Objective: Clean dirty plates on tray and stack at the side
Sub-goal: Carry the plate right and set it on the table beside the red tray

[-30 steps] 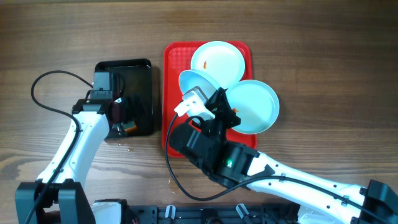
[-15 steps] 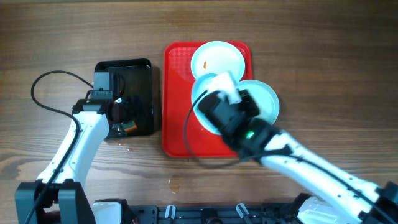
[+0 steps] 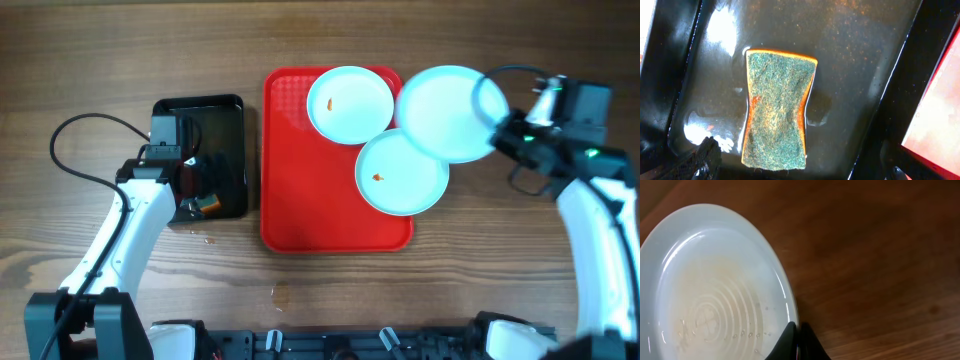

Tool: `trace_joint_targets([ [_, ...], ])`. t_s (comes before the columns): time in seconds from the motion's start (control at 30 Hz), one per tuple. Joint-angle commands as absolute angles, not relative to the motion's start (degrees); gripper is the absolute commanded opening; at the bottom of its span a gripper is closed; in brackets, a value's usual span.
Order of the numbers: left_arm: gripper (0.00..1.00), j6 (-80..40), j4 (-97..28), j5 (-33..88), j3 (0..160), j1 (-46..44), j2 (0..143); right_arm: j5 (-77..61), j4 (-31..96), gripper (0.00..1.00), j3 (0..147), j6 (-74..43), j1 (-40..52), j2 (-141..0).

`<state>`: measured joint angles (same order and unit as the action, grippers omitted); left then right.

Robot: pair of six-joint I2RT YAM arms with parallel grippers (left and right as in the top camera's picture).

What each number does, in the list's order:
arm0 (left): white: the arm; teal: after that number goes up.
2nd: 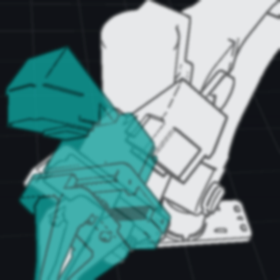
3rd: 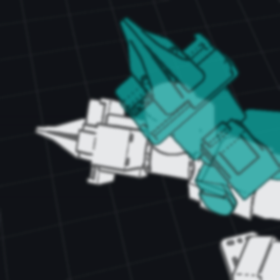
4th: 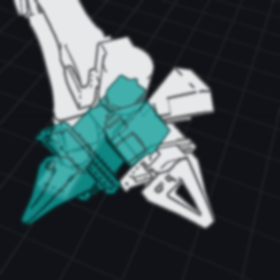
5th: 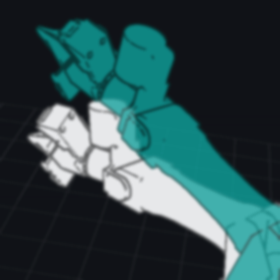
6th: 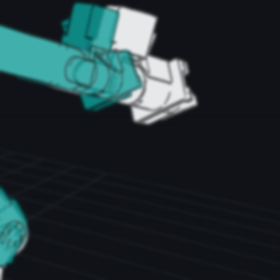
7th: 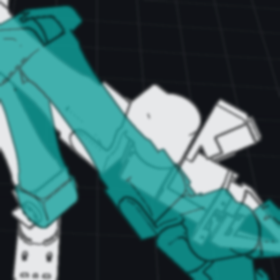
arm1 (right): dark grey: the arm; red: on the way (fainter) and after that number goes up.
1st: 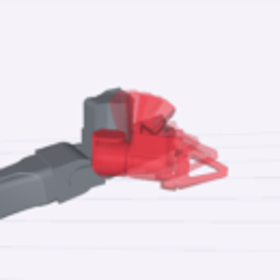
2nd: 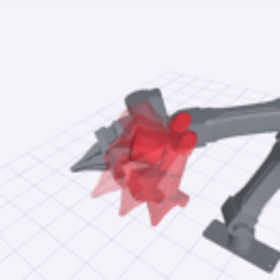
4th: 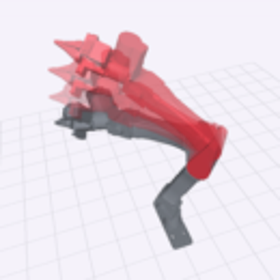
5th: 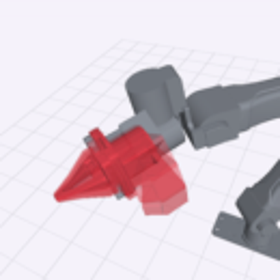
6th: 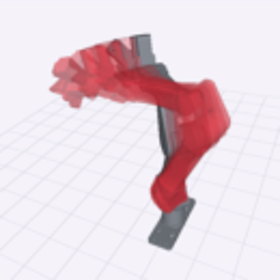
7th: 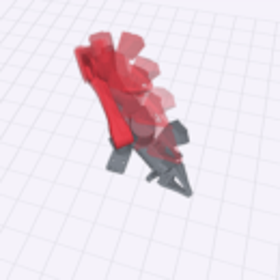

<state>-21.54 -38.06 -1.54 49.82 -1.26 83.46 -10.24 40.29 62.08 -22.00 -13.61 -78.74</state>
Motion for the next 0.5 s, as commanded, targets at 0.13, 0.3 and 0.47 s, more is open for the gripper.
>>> trace_joint_targets([
  [0.13,1.0,-21.2,-37.9,-0.9,49.3,-1.0,83.6,-14.5,37.6,0.04,62.3,-28.9,-26.1,-90.5],
  [0.3,1.0,-21.2,-37.9,-0.9,49.3,-1.0,83.6,-7.0,36.7,0.04,62.3,-30.2,-28.5,-92.7],
  [0.47,1.0,-21.2,-37.9,-0.9,49.3,-1.0,83.6,-5.2,36.0,0.25,62.3,-25.6,-28.4,-92.7],
])
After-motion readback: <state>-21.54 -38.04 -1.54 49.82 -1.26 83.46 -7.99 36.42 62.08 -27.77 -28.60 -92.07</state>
